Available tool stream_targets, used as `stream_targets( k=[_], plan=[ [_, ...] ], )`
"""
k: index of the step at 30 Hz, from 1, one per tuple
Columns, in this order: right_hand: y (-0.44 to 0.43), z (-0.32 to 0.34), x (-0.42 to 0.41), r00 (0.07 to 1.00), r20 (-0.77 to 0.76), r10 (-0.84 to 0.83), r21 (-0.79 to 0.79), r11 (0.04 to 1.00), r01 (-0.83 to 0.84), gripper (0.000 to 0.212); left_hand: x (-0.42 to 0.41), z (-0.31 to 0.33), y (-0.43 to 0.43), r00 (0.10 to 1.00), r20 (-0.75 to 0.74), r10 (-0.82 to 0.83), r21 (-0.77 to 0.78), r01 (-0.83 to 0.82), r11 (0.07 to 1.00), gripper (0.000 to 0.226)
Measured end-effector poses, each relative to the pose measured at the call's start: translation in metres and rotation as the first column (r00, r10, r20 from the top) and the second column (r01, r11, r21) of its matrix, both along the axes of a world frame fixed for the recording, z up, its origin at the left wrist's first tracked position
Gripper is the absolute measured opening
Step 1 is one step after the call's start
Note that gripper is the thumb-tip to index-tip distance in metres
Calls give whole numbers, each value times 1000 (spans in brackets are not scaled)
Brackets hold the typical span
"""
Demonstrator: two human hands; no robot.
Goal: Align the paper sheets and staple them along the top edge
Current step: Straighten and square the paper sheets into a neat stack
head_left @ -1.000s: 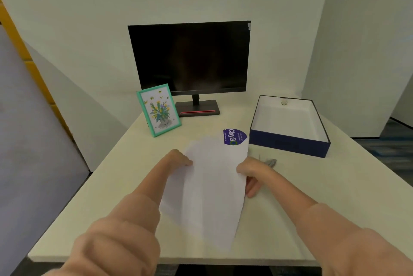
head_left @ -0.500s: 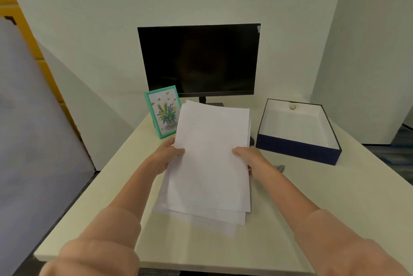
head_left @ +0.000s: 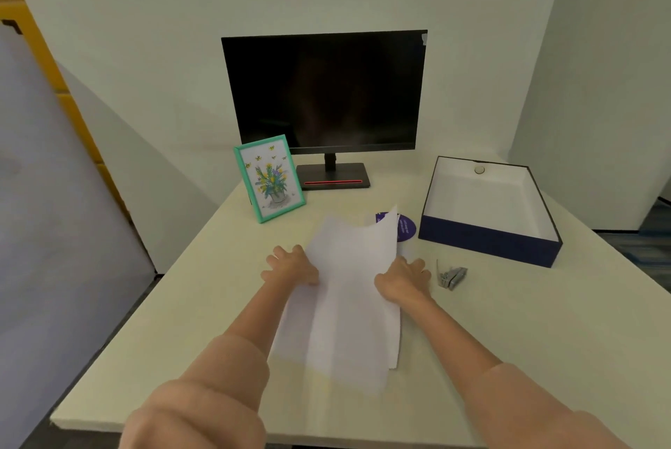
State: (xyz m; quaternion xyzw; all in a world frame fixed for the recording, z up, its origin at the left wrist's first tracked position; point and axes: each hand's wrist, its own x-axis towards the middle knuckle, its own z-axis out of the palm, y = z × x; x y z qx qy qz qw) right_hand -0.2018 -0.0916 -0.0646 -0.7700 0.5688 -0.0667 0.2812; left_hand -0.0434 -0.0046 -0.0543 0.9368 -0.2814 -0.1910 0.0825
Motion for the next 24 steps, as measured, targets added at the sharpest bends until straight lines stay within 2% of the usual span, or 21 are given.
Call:
stream_targets(
  k=[6, 9, 11, 16, 21, 24],
  plan=[
    [-11, 12, 2, 974, 164, -155, 293, 951, 102, 53, -4, 3, -7, 999, -10, 51, 36, -51, 998, 65],
    [-13, 14, 0, 958, 219, -183, 350, 932, 98, 54, -2, 3, -7, 998, -26, 65, 12, -65, 998, 69],
    [-15, 15, 1, 959, 231, -164, 353, 933, 74, 55, -1, 5, -5, 996, -45, 74, -40, -76, 996, 75],
    [-15, 14, 2, 967, 216, -132, 330, 942, 55, 54, 3, 11, 2, 985, -156, 75, -54, -85, 995, 91],
    [-17, 13, 7, 989, 137, -63, 278, 960, 23, 50, 3, 13, 7, 968, -246, 54, -60, -71, 996, 86],
    [-17, 15, 5, 991, 113, -69, 270, 962, 37, 40, 10, 8, 2, 959, -281, 35, -69, -57, 996, 92]
  ],
)
